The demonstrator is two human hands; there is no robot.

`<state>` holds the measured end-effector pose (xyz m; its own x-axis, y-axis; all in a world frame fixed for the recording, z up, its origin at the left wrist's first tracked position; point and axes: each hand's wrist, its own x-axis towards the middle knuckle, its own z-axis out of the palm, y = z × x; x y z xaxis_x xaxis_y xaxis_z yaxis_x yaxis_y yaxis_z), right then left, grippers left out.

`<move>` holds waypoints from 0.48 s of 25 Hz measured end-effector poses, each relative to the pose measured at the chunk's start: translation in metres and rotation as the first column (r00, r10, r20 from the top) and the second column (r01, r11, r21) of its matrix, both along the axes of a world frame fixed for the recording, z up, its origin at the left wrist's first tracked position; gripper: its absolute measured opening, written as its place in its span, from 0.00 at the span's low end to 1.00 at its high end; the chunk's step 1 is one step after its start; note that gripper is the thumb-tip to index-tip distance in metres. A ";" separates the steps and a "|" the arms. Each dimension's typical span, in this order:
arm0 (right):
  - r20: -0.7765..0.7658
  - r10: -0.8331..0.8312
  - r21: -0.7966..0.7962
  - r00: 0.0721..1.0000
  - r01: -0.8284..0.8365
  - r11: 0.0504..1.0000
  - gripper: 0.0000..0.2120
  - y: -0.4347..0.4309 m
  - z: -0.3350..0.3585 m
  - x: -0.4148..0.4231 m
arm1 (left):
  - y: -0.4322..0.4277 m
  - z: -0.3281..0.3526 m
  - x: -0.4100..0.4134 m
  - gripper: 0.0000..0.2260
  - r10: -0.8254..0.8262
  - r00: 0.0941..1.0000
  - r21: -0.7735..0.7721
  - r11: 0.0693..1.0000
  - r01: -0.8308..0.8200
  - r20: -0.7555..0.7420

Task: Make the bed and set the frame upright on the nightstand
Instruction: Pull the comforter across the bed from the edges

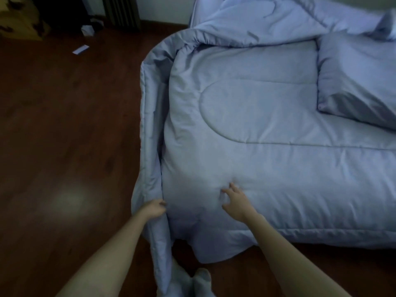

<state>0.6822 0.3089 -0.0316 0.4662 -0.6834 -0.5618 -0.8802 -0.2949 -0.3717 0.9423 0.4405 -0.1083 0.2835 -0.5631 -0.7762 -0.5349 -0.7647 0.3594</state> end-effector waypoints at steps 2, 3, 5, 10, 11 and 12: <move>-0.002 0.005 0.007 1.000 -0.005 1.000 0.27 -0.003 0.004 0.004 | -0.001 -0.009 0.001 0.18 0.028 0.999 -0.025 0.999 -0.029 -0.038; -0.006 0.009 0.005 1.000 -0.009 1.000 0.27 -0.006 0.004 0.005 | -0.002 -0.015 0.000 0.19 0.024 0.999 -0.019 1.000 -0.024 -0.033; -0.030 0.030 0.012 0.999 -0.030 0.999 0.27 -0.008 0.007 0.005 | 0.000 -0.029 -0.006 0.23 -0.025 1.000 0.037 0.999 0.025 0.015; -0.034 0.053 -0.031 0.998 -0.054 0.998 0.27 -0.010 0.009 0.005 | -0.008 -0.048 -0.002 0.28 0.076 0.991 0.053 0.995 -0.082 0.113; -0.041 0.073 -0.034 0.997 -0.074 0.997 0.27 -0.011 0.007 0.003 | -0.009 -0.043 -0.005 0.28 0.142 0.986 0.041 0.988 -0.146 0.093; -0.057 0.097 -0.024 0.994 -0.099 0.995 0.27 -0.011 0.005 0.000 | -0.010 -0.040 -0.009 0.28 0.185 0.979 0.052 0.980 -0.190 0.082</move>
